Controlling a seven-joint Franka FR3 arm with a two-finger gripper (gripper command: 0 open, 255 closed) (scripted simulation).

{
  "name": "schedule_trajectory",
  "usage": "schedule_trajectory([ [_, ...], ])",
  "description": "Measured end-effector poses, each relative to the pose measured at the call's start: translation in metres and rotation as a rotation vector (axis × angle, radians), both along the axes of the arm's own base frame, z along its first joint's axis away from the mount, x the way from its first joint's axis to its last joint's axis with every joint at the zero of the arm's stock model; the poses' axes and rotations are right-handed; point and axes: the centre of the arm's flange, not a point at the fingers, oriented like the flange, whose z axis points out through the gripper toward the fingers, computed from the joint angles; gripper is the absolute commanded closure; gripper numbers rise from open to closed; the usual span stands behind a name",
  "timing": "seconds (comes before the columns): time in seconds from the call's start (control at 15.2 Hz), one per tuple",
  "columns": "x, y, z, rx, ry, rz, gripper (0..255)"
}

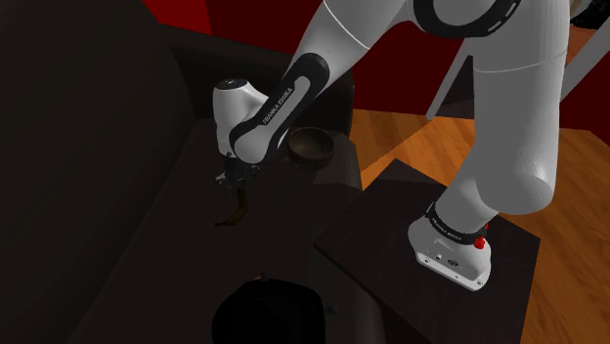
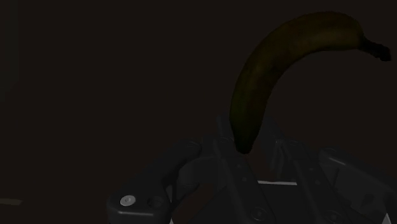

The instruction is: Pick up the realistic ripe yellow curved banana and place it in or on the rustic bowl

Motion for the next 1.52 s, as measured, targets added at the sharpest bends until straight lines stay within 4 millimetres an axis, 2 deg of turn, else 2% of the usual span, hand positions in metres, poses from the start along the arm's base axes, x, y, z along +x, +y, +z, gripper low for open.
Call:
schedule_trajectory([
  [1.52,0.0,0.002,0.121,0.0,0.0,0.0,255],
])
